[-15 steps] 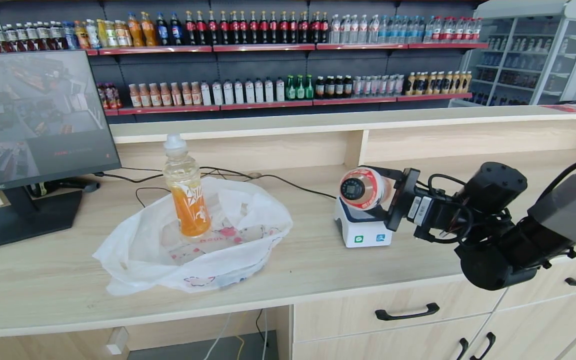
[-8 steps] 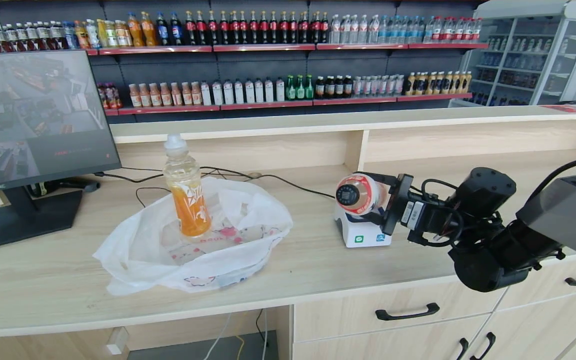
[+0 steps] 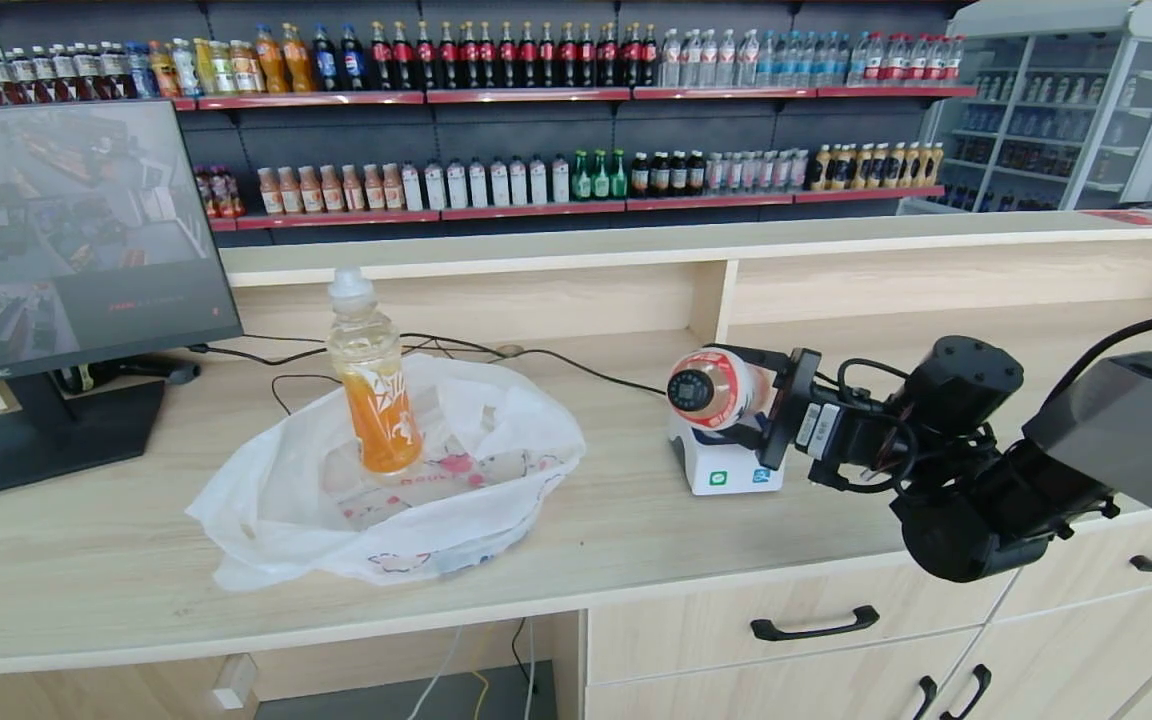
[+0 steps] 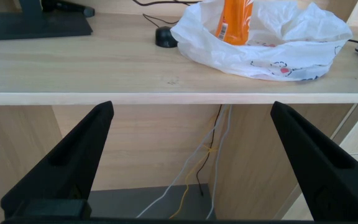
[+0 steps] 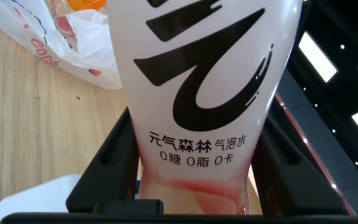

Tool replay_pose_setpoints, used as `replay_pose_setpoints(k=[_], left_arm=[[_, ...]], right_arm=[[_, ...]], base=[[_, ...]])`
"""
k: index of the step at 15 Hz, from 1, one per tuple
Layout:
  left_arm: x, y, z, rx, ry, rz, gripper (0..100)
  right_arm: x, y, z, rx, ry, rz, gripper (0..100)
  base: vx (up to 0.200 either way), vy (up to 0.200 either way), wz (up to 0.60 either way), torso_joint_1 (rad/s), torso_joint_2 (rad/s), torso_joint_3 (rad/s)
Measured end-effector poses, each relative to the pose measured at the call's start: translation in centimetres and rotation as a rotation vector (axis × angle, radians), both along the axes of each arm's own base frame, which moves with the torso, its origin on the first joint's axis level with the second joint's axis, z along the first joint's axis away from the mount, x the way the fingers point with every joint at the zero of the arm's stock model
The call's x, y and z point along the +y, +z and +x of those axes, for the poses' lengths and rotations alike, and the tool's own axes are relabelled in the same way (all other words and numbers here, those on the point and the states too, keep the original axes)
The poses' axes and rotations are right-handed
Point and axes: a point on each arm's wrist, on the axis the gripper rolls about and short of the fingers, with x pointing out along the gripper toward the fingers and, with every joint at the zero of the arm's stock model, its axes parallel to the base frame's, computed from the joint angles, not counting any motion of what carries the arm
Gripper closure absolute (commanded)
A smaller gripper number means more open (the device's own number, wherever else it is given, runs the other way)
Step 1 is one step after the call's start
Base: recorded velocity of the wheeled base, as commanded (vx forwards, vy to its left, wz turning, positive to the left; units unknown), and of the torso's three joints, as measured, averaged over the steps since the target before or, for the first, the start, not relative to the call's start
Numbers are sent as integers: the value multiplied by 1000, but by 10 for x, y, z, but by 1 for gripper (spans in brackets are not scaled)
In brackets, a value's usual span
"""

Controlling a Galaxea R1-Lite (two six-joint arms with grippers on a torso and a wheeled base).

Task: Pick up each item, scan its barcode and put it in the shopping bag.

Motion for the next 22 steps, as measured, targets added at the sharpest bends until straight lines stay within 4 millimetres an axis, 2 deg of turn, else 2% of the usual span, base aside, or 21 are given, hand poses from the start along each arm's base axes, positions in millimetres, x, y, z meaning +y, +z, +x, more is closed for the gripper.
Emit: replay_pose_setpoints(k=[13, 18, 22], left_arm=[[0, 0, 0, 0, 0, 0, 0], [0, 0, 0, 0, 0, 0, 0], [0, 0, 0, 0, 0, 0, 0]], right_arm=[[2, -8, 2, 31, -10, 3, 100], [0, 4, -7, 66, -69, 47, 100], [0, 22, -19, 115, -130, 124, 100]], base=[[0, 0, 0, 0, 0, 0], [0, 0, 0, 0, 0, 0], [0, 0, 0, 0, 0, 0]])
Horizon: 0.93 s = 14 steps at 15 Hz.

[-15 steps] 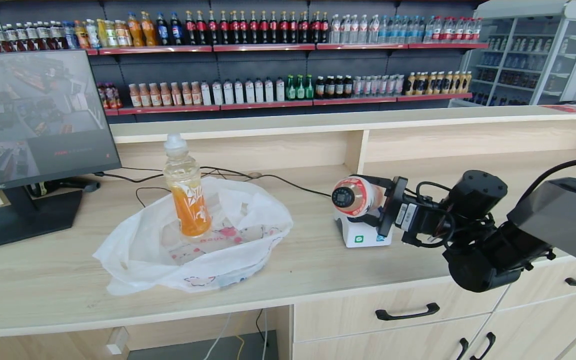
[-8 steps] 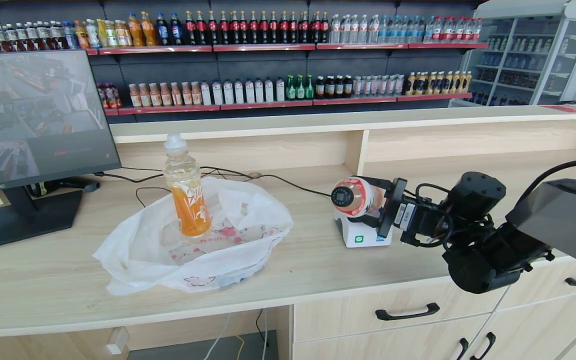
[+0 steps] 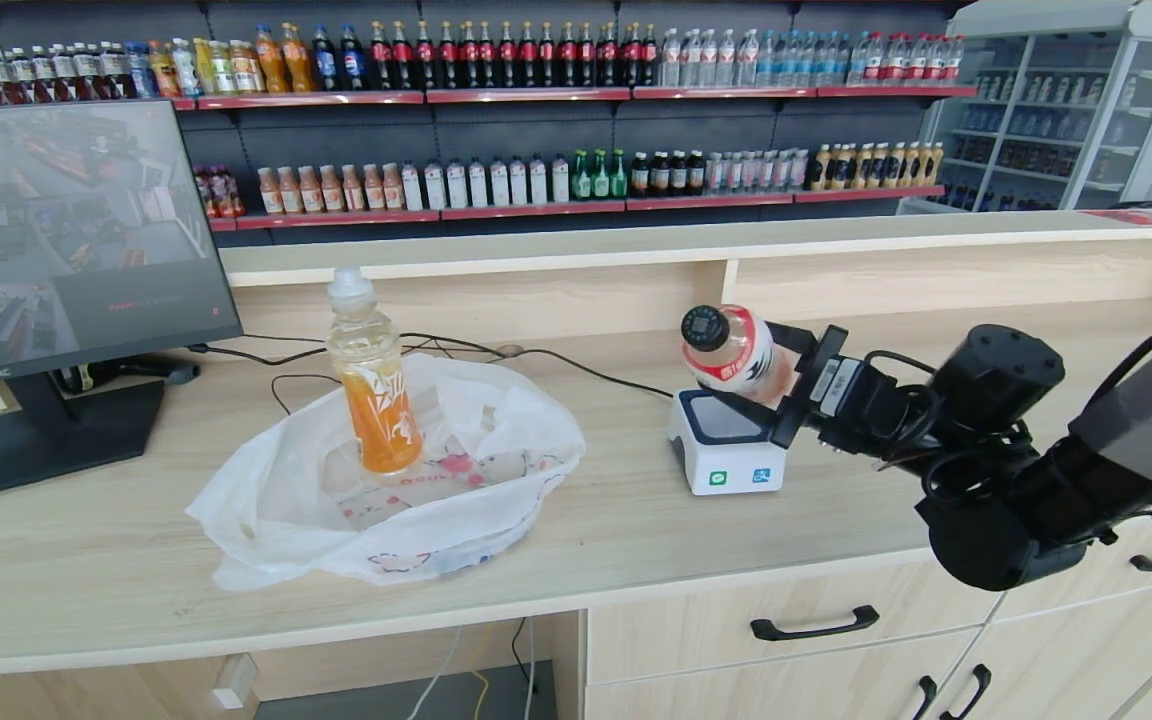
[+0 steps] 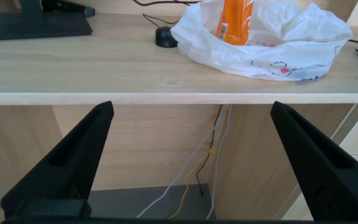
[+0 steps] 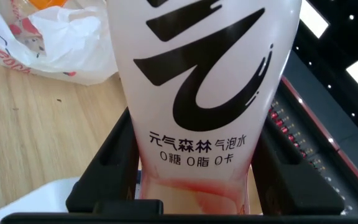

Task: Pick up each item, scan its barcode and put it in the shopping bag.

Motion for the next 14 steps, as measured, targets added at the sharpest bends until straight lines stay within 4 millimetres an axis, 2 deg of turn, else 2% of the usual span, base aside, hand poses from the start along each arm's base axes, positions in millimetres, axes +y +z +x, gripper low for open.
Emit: replay_pose_setpoints(k=[3, 6, 9, 11, 14], left_arm=[[0, 0, 0, 0, 0, 0, 0], [0, 0, 0, 0, 0, 0, 0], [0, 0, 0, 0, 0, 0, 0], [0, 0, 0, 0, 0, 0, 0], [0, 0, 0, 0, 0, 0, 0]], right_arm=[[18, 14, -16, 37, -23, 76, 100], [36, 27, -40, 132, -114, 219, 100], [51, 35, -63, 255, -84, 336, 100], [56, 42, -78, 333, -103, 444, 100], [58, 42, -99, 452, -112, 548, 100]], base=[[0, 0, 0, 0, 0, 0], [0, 0, 0, 0, 0, 0], [0, 0, 0, 0, 0, 0], [0, 0, 0, 0, 0, 0], [0, 0, 0, 0, 0, 0]])
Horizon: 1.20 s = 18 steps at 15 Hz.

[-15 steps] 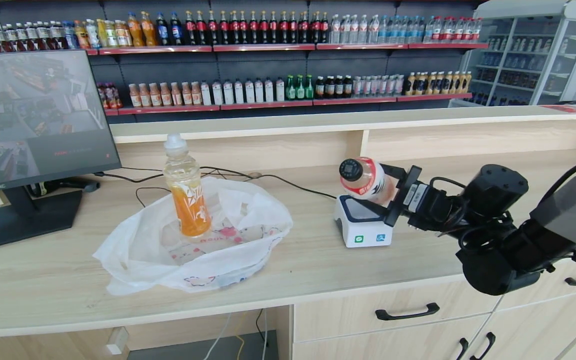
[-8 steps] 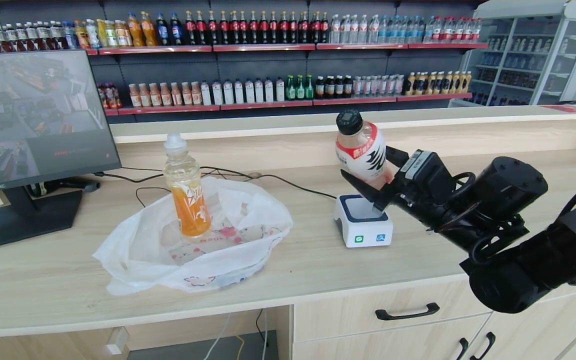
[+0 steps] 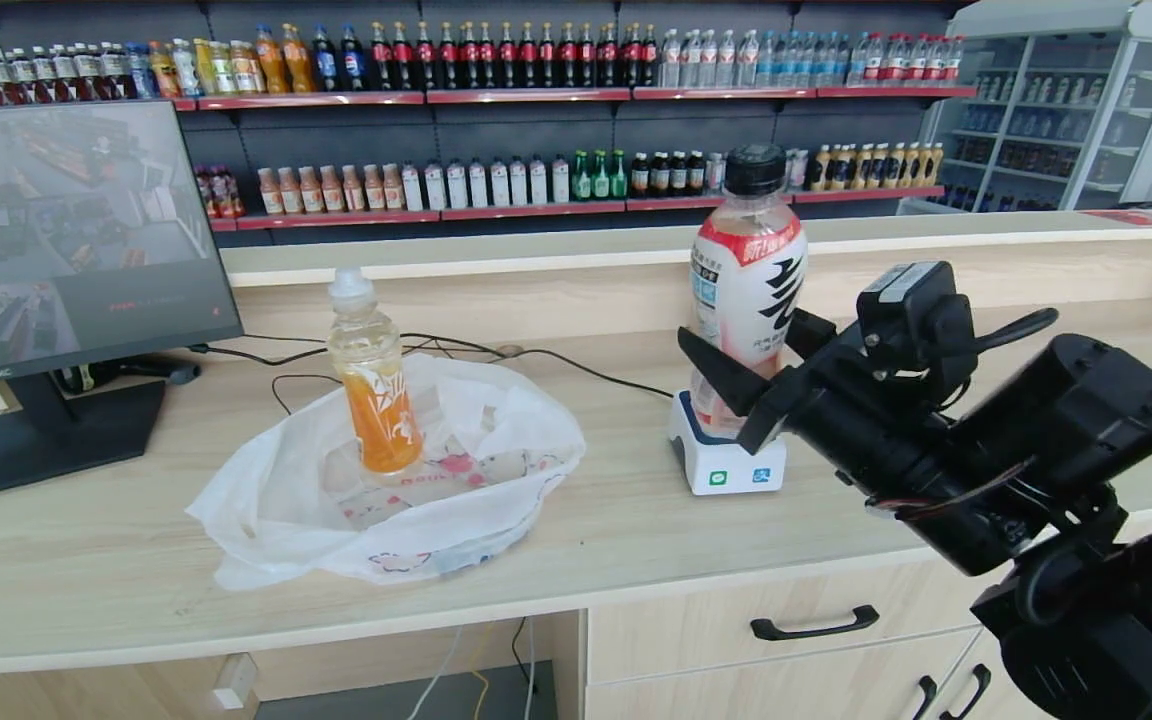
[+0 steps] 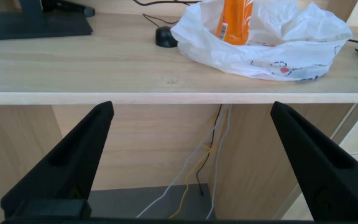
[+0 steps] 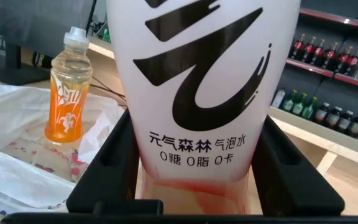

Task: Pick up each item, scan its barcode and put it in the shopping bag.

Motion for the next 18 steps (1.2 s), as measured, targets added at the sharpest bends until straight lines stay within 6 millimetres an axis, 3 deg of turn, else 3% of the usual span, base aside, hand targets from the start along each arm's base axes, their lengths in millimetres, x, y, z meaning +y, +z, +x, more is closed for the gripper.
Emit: replay_pose_setpoints(k=[4, 13, 18], left_arm=[[0, 0, 0, 0, 0, 0, 0], [0, 0, 0, 0, 0, 0, 0], [0, 0, 0, 0, 0, 0, 0]], right_arm=[[-4, 3, -15, 118, -106, 171, 100], [-4, 15, -31, 126, -69, 246, 100], [-14, 23, -46, 105, -64, 264, 100]], base=[[0, 0, 0, 0, 0, 0], [0, 0, 0, 0, 0, 0], [0, 0, 0, 0, 0, 0]])
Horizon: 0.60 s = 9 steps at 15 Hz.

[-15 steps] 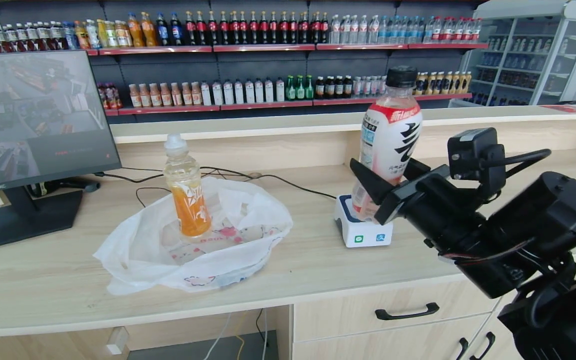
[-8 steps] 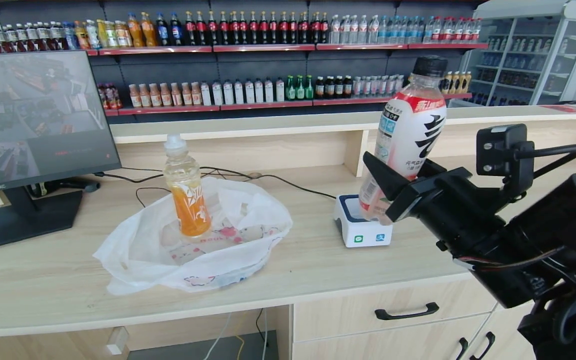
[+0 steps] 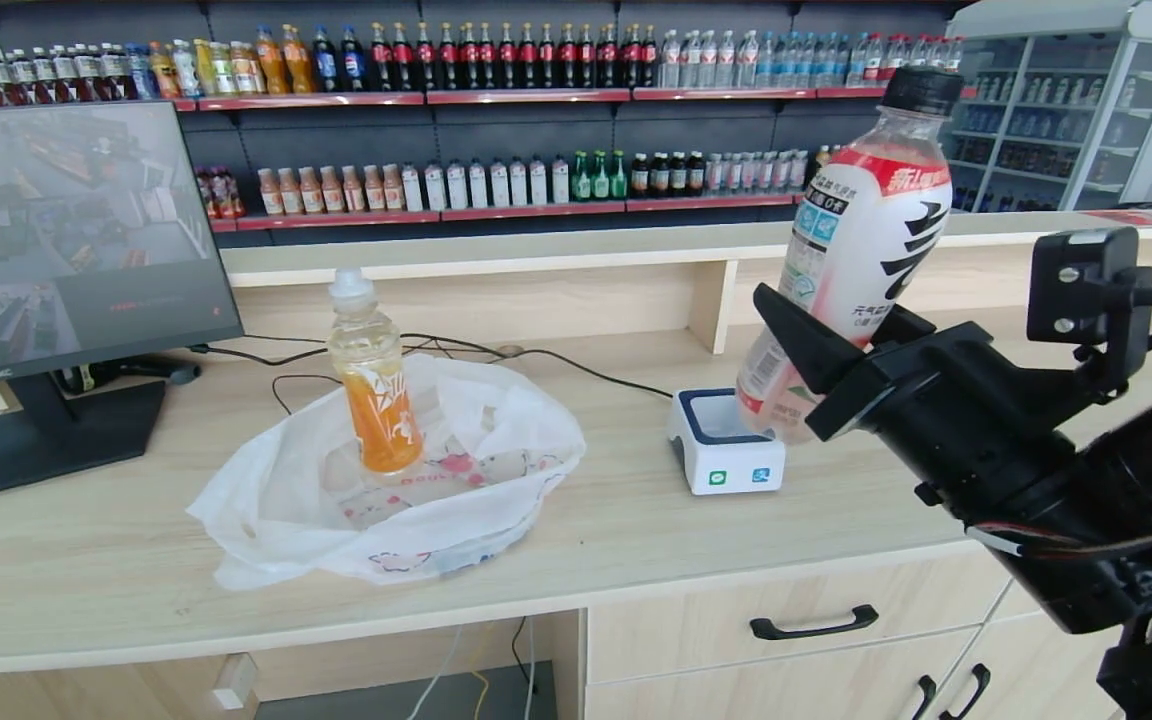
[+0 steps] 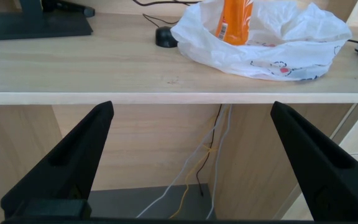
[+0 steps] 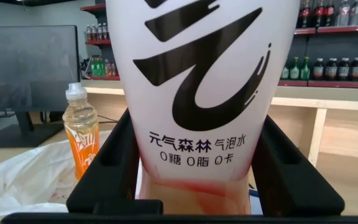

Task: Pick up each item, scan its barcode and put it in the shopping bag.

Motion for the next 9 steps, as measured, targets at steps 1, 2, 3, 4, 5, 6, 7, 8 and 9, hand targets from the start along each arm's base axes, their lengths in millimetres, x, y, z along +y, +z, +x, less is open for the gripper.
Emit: replay_pose_setpoints(k=[1, 2, 3, 4, 5, 6, 7, 8, 9], left_arm=[[0, 0, 0, 0, 0, 1, 0], [0, 0, 0, 0, 0, 1, 0], [0, 0, 0, 0, 0, 1, 0], [0, 0, 0, 0, 0, 1, 0], [0, 0, 0, 0, 0, 0, 0], [0, 0, 0, 0, 0, 0, 0], [0, 0, 0, 0, 0, 0, 0], [0, 0, 0, 0, 0, 0, 0], [0, 0, 0, 0, 0, 0, 0]], right_arm=[[-2, 1, -3, -4, -1, 3, 100], [-3, 3, -4, -8, -1, 6, 100], [-4, 5, -5, -13, -1, 10, 100], [-4, 6, -5, -19, -2, 13, 100], [-4, 7, -5, -20, -2, 15, 100], [-4, 7, -5, -22, -3, 16, 100], [-5, 6, -6, -21, -3, 12, 100], [-5, 6, -7, -20, -1, 11, 100], [-6, 6, -7, -19, -7, 11, 100]], base=[[0, 0, 0, 0, 0, 0], [0, 200, 0, 2, 2, 2], [0, 200, 0, 2, 2, 2], [0, 200, 0, 2, -2, -2], [0, 200, 0, -2, -2, 7], [0, 200, 0, 2, 2, 2], [0, 200, 0, -2, 7, 2], [0, 200, 0, 7, 2, 2], [0, 200, 0, 17, 7, 2]])
